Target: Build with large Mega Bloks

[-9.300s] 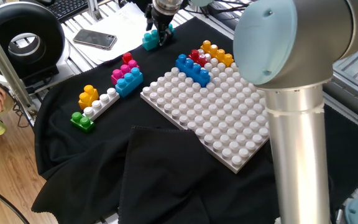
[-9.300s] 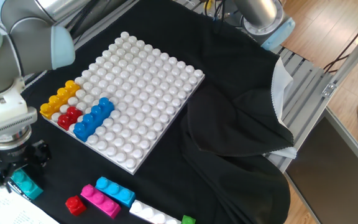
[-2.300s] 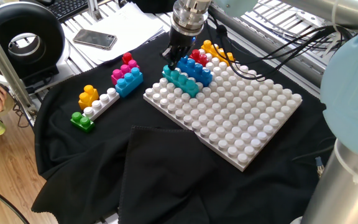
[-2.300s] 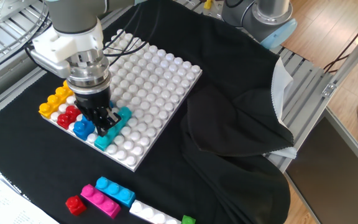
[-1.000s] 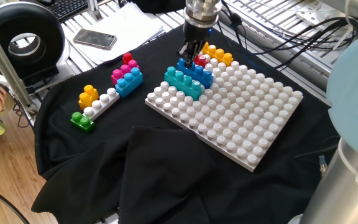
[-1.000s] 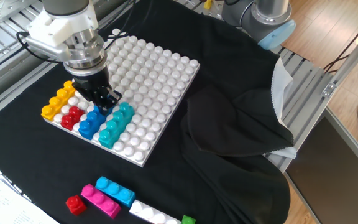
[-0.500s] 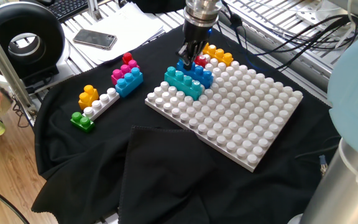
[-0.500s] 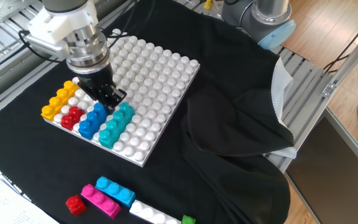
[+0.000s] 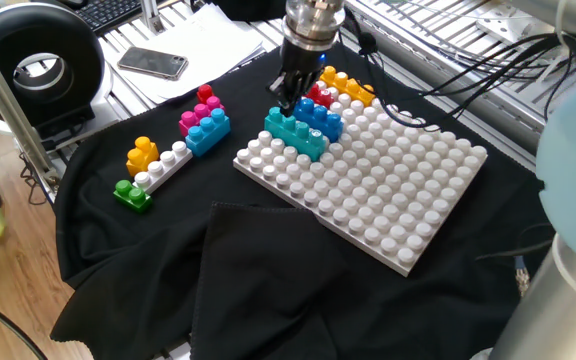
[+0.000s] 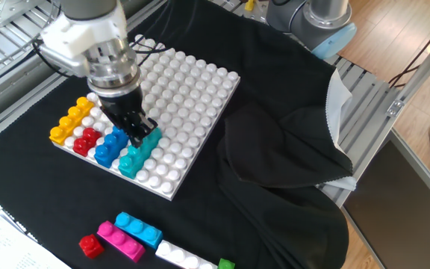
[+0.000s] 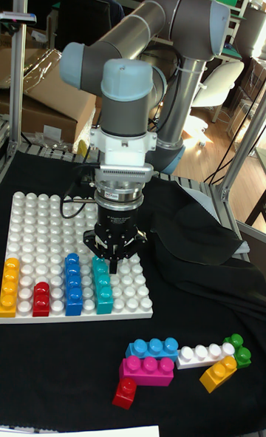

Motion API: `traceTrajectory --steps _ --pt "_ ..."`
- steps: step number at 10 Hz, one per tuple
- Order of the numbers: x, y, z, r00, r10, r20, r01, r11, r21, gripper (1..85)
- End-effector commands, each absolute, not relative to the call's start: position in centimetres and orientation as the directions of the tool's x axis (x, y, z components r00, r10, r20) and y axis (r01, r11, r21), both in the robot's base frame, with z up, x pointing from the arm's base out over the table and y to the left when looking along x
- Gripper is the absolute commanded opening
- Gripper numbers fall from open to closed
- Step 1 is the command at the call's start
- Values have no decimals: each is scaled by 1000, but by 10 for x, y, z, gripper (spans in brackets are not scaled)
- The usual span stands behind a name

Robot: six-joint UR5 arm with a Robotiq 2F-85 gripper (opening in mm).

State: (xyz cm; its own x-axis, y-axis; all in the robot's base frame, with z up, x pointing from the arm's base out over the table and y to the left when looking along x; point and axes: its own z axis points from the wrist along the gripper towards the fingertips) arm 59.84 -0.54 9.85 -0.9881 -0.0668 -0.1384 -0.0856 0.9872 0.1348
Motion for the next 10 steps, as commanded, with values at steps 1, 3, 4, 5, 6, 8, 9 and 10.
traceTrajectory --steps 1,3,4,5,6,8,9,10 --pt "599 -4 98 -984 -89 -157 -105 990 98 720" --pt "591 3 103 -985 -70 -155 -90 988 125 680" --pt "585 0 105 -986 -79 -148 -98 988 122 683" --pt "581 -1 107 -986 -80 -148 -99 987 123 687" --pt "579 -2 107 -987 -79 -142 -98 987 125 683" --pt "566 -4 105 -992 -89 -86 -99 988 121 477" --pt "562 -9 104 -994 -88 -64 -95 990 104 343" --pt "560 -6 104 -996 -74 -57 -81 990 118 290"
